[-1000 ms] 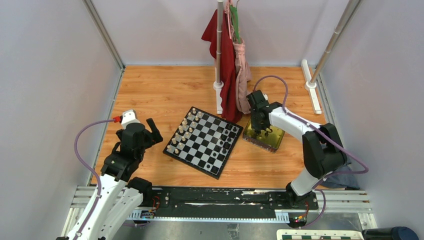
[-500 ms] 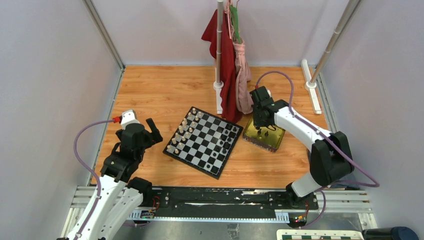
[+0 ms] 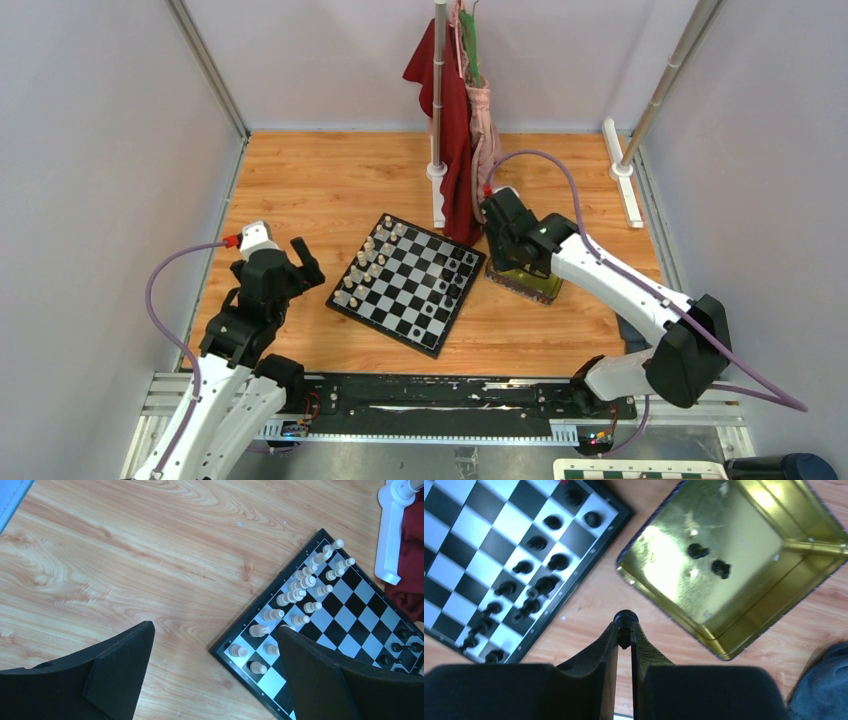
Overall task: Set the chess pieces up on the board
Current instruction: Pick up the chess piece from the storage box.
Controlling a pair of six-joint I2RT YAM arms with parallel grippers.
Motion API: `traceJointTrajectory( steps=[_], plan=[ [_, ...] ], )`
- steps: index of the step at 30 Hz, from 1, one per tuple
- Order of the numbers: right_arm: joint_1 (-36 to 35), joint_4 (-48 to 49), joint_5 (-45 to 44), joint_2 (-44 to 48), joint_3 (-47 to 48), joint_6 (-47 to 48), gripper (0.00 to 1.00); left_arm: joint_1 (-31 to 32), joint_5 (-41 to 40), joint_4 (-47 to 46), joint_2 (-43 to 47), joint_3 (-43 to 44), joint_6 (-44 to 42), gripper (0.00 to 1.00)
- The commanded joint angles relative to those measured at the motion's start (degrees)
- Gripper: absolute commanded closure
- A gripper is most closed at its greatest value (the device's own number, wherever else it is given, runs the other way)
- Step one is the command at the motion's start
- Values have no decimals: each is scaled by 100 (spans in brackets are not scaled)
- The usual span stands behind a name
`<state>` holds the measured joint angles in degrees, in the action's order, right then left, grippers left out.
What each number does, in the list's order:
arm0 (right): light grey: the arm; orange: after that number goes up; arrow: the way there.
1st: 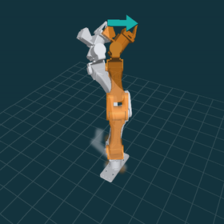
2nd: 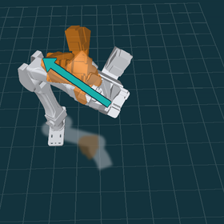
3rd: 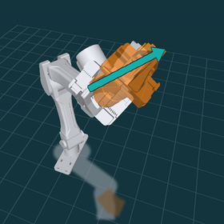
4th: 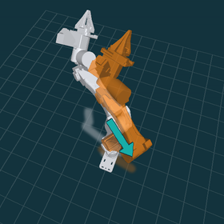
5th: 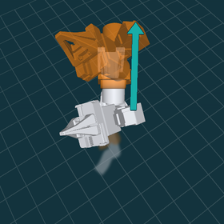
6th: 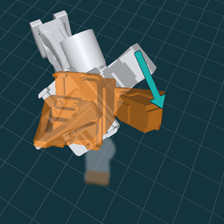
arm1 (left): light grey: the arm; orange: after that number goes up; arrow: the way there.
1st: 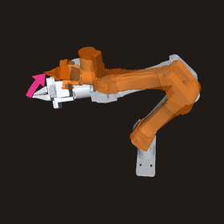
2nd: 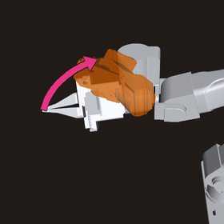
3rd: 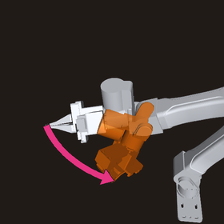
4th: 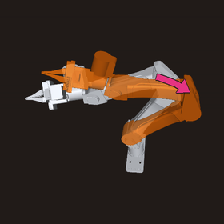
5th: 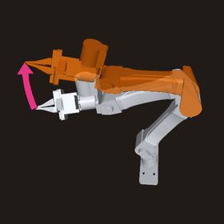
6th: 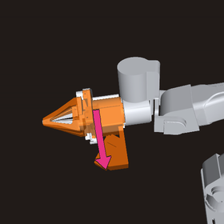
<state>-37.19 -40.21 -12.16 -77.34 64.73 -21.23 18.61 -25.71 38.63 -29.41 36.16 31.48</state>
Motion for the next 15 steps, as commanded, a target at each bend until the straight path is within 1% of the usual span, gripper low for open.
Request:
traceJointTrajectory(
  steps=[1,8,15],
  plan=[
    [-658,-543,-184,189,101,-192,100,28,-19,-162,88,-75,-44,0],
    [-1585,-800,-372,139,141,-520,100,29,17,-180,180,-91,-45,0],
    [-2295,-798,-482,-200,214,-824,100,29,56,-196,172,-85,-59,0]
  ],
)
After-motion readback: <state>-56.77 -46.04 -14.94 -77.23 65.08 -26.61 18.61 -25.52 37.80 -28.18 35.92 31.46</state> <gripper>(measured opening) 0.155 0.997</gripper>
